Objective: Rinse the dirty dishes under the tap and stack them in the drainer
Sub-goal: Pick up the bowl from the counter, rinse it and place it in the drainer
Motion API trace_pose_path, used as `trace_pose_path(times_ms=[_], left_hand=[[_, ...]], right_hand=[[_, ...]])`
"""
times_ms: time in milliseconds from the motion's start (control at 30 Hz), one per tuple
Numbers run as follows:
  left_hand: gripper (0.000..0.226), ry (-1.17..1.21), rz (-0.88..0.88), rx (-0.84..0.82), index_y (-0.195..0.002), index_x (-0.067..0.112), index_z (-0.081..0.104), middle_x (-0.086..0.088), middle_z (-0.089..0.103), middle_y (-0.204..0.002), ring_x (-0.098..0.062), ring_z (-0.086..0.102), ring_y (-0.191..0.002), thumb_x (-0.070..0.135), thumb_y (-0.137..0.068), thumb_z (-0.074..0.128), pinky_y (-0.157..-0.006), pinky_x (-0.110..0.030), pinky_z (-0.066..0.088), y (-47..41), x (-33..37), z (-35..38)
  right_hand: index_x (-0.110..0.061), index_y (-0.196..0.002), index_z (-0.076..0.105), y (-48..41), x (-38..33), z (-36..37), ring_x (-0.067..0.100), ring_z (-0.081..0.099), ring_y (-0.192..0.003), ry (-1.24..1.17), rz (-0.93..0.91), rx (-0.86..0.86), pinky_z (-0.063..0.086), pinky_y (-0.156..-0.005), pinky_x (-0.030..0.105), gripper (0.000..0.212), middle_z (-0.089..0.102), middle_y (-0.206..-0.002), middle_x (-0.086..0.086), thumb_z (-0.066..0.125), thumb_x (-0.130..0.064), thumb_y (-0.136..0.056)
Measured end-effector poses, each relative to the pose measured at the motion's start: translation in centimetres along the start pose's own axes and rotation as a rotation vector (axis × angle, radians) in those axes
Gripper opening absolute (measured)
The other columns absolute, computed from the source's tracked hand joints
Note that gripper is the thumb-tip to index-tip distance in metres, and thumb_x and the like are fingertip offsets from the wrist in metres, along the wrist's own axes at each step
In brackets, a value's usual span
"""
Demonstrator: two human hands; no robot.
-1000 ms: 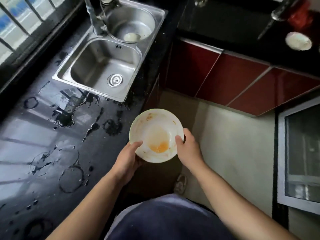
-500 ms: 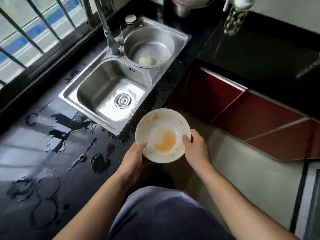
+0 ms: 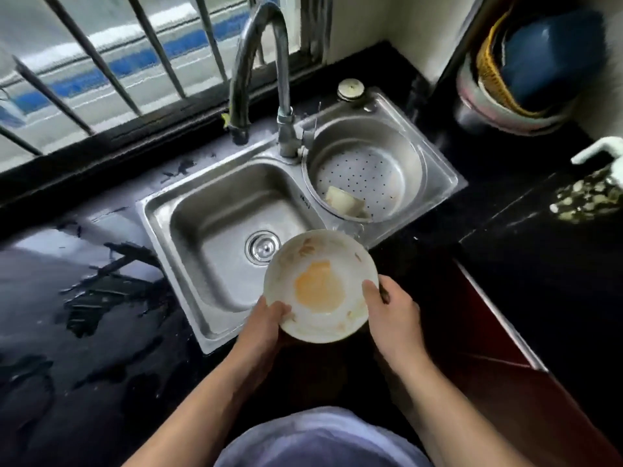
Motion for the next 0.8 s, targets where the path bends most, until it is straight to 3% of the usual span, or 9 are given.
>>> trace_pose_path(times_ms=[100,200,300,400,467,567,633,700,800], left_hand=[[0.033,0.083,0.008,0.218,-0.100,0.030,0.072,0.002,0.080,-0.090,-0.033,0.071,-0.100,0.030,-0.070,0.058,-0.094,-0.056,0.055,-2.4,2.3,-1.6],[0.045,0.120,-0.001,0.407,-0.103,0.032,0.071,-0.001,0.078,-0.104,-0.031,0.070,-0.104,0.047,-0.065,0.054,-0.094,-0.055,0.056,-3.3,4.0,-3.3],[0.039,0.254,-0.039,0.532,-0.099,0.041,0.071,-0.004,0.074,-0.110,-0.034,0.067,-0.111,0.050,-0.064,0.055,-0.103,-0.063,0.051,-4.7,4.6,-4.5],[0.033,0.390,-0.008,0.587,-0.093,0.045,0.074,-0.004,0.074,-0.109,-0.034,0.067,-0.113,0.045,-0.065,0.056,-0.101,-0.061,0.054,-6.2,5.9,-5.0],[0.034,0.497,0.013,0.586,-0.104,0.040,0.071,-0.002,0.074,-0.115,-0.027,0.069,-0.109,0.034,-0.073,0.058,-0.090,-0.050,0.062,-7.1,6.3,-5.1],[0.036,0.624,0.044,0.560,-0.114,0.031,0.065,-0.008,0.068,-0.120,-0.025,0.067,-0.103,0.019,-0.082,0.053,-0.065,-0.031,0.062,-8.2,7.4,-5.0],[0.032,0.661,0.057,0.568,-0.111,0.028,0.064,-0.009,0.065,-0.119,-0.026,0.065,-0.102,0.013,-0.087,0.051,-0.062,-0.031,0.061,-8.6,7.9,-5.1],[0.035,0.687,0.063,0.567,-0.114,0.028,0.064,-0.010,0.065,-0.120,-0.027,0.066,-0.101,0.011,-0.087,0.050,-0.063,-0.033,0.062,-8.9,7.9,-5.1],[0.047,0.711,0.045,0.553,-0.122,0.030,0.064,-0.007,0.064,-0.125,-0.028,0.066,-0.107,0.018,-0.079,0.052,-0.070,-0.038,0.064,-9.2,7.5,-4.7]], right_hand=[[-0.040,-0.092,0.074,-7.6,-3.9,1.7,-0.003,0.069,-0.077,-0.029,-0.025,-0.182,0.052,-0.066,0.016,0.028,0.075,-0.083,-0.022,0.048,-0.049,-0.091],[-0.031,-0.091,0.069,-16.4,-8.3,3.4,0.019,0.072,-0.059,-0.038,0.010,-0.271,0.053,-0.054,0.032,0.025,0.078,-0.083,0.001,0.048,-0.044,-0.089],[-0.028,-0.093,0.061,-26.1,-13.7,5.8,0.022,0.070,-0.057,-0.027,-0.031,-0.275,0.051,-0.044,0.029,0.014,0.073,-0.097,0.009,0.050,-0.038,-0.091],[-0.019,-0.117,0.059,-34.1,-18.7,10.4,0.022,0.075,-0.068,0.068,-0.027,-0.330,0.060,-0.049,0.038,0.052,0.068,-0.109,0.010,0.057,-0.054,-0.079],[-0.008,-0.124,0.056,-38.1,-20.4,13.0,0.032,0.076,-0.077,0.143,0.007,-0.304,0.063,-0.059,0.048,0.074,0.068,-0.112,0.015,0.057,-0.060,-0.071],[-0.010,-0.103,0.058,-42.1,-20.6,14.4,0.035,0.073,-0.094,0.175,0.033,-0.229,0.063,-0.073,0.056,0.032,0.067,-0.121,0.020,0.054,-0.039,-0.088],[-0.016,-0.086,0.056,-42.7,-20.2,14.5,0.021,0.073,-0.076,0.209,0.022,-0.242,0.065,-0.067,0.049,0.008,0.068,-0.103,0.010,0.053,-0.017,-0.094],[-0.020,-0.077,0.051,-42.5,-19.6,14.3,0.015,0.068,-0.064,0.257,0.004,-0.266,0.064,-0.057,0.036,0.019,0.064,-0.084,0.004,0.054,-0.010,-0.093],[-0.017,-0.079,0.054,-42.3,-18.2,13.6,0.019,0.072,-0.063,0.139,0.033,-0.259,0.059,-0.051,0.028,0.016,0.067,-0.087,0.008,0.050,-0.012,-0.094]])
Point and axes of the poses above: each hand's wrist, its own y-axis away from the middle knuckle, its own z-axis out of the palm, x = y × z, the point moved 10 cm from there along -y, towards the middle knuckle
